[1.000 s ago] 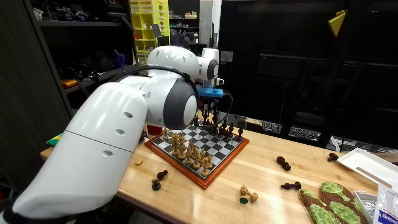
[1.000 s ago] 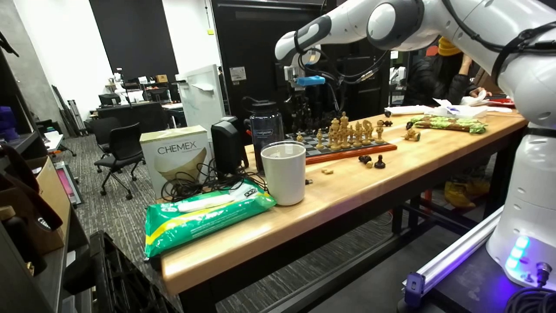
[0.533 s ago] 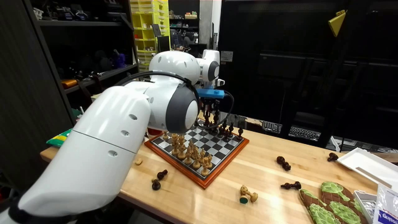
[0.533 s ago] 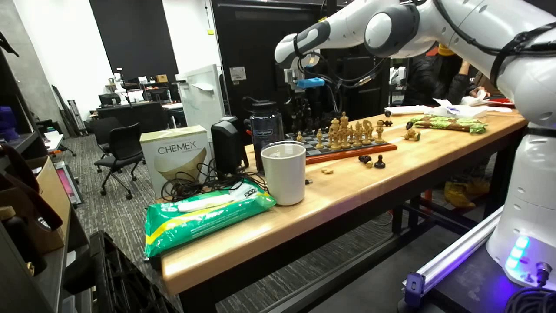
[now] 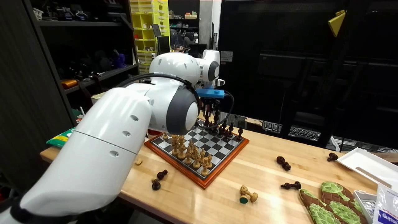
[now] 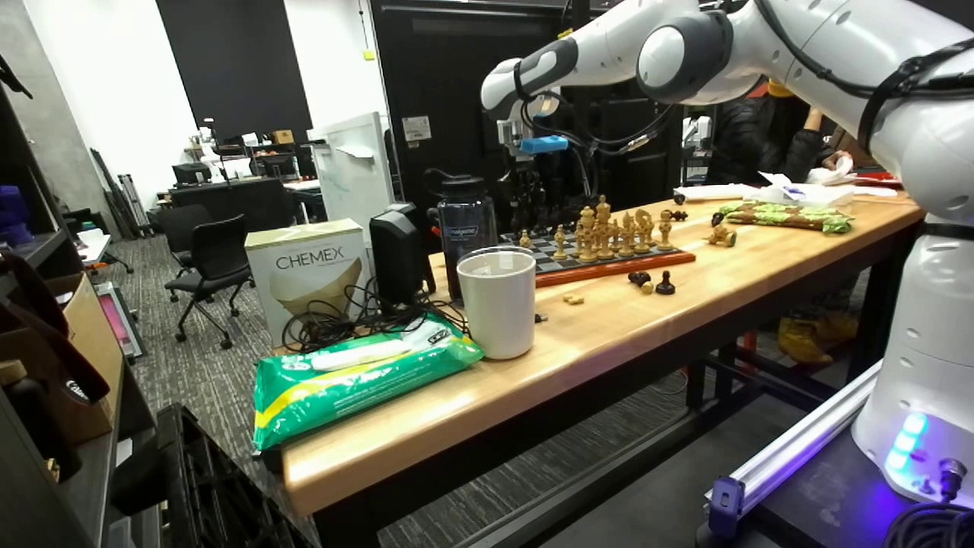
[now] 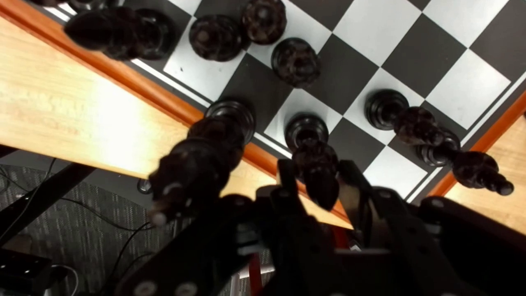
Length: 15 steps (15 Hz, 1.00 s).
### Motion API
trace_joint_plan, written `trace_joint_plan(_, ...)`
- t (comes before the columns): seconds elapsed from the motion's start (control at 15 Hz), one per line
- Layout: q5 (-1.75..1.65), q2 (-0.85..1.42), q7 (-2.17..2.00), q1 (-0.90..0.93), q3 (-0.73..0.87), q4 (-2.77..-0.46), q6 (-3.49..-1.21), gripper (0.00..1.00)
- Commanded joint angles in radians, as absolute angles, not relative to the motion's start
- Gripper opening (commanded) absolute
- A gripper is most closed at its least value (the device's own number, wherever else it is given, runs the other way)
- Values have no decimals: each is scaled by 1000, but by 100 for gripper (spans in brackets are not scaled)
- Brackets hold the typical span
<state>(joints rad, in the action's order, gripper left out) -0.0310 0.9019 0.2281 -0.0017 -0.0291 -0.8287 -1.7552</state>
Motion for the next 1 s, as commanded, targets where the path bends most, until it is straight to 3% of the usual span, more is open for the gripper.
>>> trace_joint_plan(0.0,-41,918,237,3,-25,-782,-1716,63)
trace_joint_plan(0.2,-40,919,237,2,-25,-777,-1710,84)
trace_joint_plan(0.4,-40,921,239,2,-26,-770,-1702,84)
trace_joint_plan(0.6,-39,926,240,3,-27,-760,-1694,69)
trace_joint_plan(0.73,-40,930,240,3,-26,-753,-1689,64)
trace_joint_plan(0.8,-39,931,240,3,-26,-751,-1688,56)
trace_joint_plan(0.93,-39,931,241,2,-27,-750,-1687,54)
